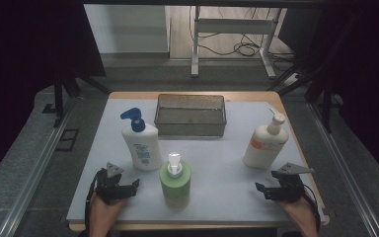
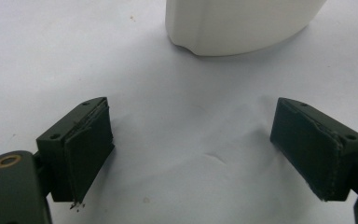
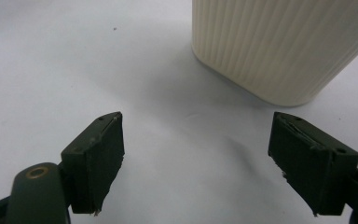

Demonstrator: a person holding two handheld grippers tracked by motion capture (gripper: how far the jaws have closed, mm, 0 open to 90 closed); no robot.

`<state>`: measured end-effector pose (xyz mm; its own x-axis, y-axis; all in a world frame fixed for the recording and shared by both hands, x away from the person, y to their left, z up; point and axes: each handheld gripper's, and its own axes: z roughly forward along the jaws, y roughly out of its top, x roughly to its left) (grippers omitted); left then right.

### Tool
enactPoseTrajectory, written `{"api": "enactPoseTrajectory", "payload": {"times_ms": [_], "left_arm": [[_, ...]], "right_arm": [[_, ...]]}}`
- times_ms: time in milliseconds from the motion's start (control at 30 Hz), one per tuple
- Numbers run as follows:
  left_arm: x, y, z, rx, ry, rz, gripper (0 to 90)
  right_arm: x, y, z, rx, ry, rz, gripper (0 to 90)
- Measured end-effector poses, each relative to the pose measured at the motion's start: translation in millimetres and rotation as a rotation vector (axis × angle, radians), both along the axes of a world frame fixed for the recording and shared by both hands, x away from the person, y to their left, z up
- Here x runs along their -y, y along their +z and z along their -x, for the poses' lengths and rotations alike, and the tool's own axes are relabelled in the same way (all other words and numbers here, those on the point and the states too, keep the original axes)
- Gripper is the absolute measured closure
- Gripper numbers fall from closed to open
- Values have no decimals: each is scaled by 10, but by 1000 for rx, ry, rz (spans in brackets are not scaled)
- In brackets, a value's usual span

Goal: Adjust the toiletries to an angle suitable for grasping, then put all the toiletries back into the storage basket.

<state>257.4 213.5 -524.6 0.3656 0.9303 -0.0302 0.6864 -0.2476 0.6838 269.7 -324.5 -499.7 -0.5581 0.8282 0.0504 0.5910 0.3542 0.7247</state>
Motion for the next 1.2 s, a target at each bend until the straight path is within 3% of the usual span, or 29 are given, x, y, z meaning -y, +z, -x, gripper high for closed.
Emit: {"api": "enactPoseTrajectory", "payload": {"times_ms": [333,500,767,1200], "left_arm": [[1,-1,2,1,1,1,123],[1,-2,2,2,1,1,124],[1,-2,3,2,2,1,123],[1,-2,3,3,2,1,124]], "right_arm": [[53,70,-65,-13,19,7,220],[123,117,-89,20,2,6,375],[254,119,-136,20,-57,-19,517],[390,86,-265,-9,-112,42,823]]}}
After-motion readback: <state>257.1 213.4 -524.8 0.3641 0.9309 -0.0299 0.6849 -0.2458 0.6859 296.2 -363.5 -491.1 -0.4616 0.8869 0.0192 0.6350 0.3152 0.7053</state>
